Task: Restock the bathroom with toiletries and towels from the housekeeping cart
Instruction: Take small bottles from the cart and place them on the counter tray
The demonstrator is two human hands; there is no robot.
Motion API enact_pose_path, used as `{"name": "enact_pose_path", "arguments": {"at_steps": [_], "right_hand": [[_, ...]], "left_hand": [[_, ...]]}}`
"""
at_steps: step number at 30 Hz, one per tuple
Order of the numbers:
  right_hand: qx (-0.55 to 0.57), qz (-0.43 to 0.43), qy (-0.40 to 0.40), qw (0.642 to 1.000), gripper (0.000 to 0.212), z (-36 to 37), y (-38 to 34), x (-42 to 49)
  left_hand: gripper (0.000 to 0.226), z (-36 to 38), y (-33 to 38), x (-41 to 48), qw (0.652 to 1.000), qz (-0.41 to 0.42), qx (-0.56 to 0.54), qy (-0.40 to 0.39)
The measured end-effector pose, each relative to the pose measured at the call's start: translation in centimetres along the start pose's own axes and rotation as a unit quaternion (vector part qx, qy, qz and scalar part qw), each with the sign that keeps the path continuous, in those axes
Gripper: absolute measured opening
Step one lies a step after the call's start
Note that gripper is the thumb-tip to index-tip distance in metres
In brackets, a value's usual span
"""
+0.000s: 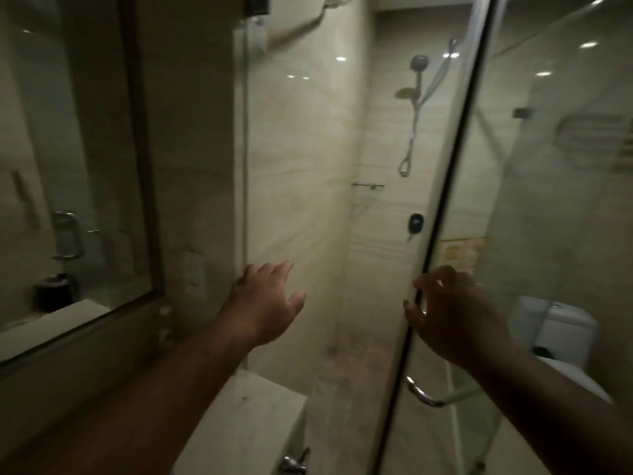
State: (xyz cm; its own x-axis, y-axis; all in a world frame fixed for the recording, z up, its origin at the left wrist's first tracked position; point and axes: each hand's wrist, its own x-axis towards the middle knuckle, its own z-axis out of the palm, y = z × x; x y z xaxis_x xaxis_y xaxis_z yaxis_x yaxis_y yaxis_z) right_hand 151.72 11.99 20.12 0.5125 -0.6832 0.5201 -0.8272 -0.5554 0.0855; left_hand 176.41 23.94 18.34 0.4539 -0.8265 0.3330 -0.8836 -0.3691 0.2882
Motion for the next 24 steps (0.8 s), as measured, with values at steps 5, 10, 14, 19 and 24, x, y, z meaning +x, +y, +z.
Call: {"name": "enact_pose_path", "arguments": {"at_steps": [5, 10, 14, 19, 24], "right_hand": [[-0.038, 0.038, -0.017, 0.998, 0.042, -2.8, 10.5, -3.3], [-0.047, 0.078, -0.017, 0.996, 0.043, -4.7, 19.9, -8.0], [-0.088, 0.143, -0.037, 0.985, 0.045, -6.2, 27.9, -12.9], [-0.164, 0.262, -0.054, 0.95, 0.041, -8.5, 38.1, -20.6], [-0.211, 0.382, -0.106, 0.893, 0.042, -11.0, 46.0, -30.1]], "left_hand": [[0.069, 2.9, 10.9, -0.8, 0.997, 0.07, -0.015, -0.007], [0.069, 5.0, 21.9, -1.2, 0.988, 0.148, -0.045, -0.001], [0.069, 8.3, 31.4, -1.5, 0.975, 0.217, -0.039, -0.027], [0.069, 12.4, 43.8, -3.1, 0.946, 0.318, -0.032, -0.05], [0.069, 15.9, 56.5, -7.2, 0.886, 0.447, -0.077, -0.097]]}}
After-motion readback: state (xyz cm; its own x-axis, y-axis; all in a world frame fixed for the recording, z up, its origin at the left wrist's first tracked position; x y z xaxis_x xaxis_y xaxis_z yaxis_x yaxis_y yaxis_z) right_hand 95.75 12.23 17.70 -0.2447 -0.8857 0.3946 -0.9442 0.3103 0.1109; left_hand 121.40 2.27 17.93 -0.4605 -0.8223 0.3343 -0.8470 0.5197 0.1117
